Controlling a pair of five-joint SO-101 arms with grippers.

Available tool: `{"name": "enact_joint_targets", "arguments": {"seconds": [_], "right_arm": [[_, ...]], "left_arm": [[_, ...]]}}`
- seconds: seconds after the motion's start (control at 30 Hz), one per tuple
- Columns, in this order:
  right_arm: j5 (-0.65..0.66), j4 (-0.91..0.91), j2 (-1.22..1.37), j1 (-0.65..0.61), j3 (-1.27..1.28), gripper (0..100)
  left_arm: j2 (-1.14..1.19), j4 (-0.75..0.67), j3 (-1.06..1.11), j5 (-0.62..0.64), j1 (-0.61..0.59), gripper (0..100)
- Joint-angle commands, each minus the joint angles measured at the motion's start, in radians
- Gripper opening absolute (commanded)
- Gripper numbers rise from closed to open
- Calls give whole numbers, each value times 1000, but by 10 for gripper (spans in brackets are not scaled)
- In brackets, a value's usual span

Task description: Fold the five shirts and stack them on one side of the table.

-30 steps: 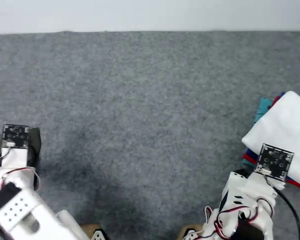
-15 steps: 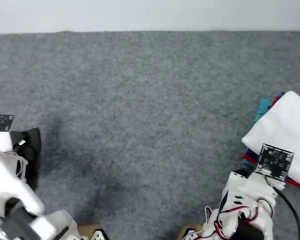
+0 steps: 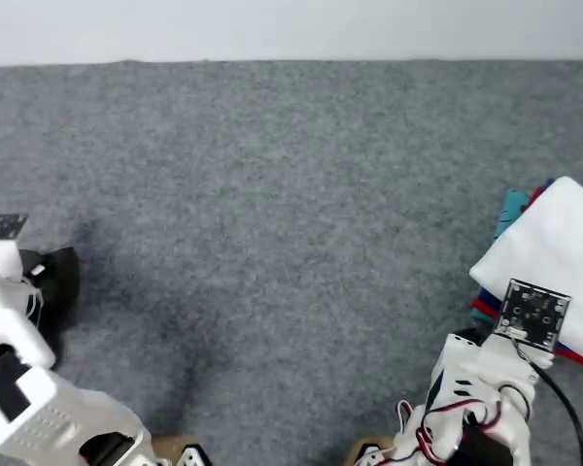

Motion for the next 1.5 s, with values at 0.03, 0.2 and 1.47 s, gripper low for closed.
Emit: {"name": "enact_joint_targets", "arguments": {"seconds": [0.03, 0.2, 1.47], "right_arm": [[-6, -7, -4, 2, -5, 39], [-6, -7, -4, 2, -5, 39], [-6, -12, -5, 2, 0, 39]], "left_arm": [[-229, 94, -117, 126, 107, 13], [-503, 121, -157, 244, 296, 13], [-629, -81, -79, 497, 1258, 52]]}}
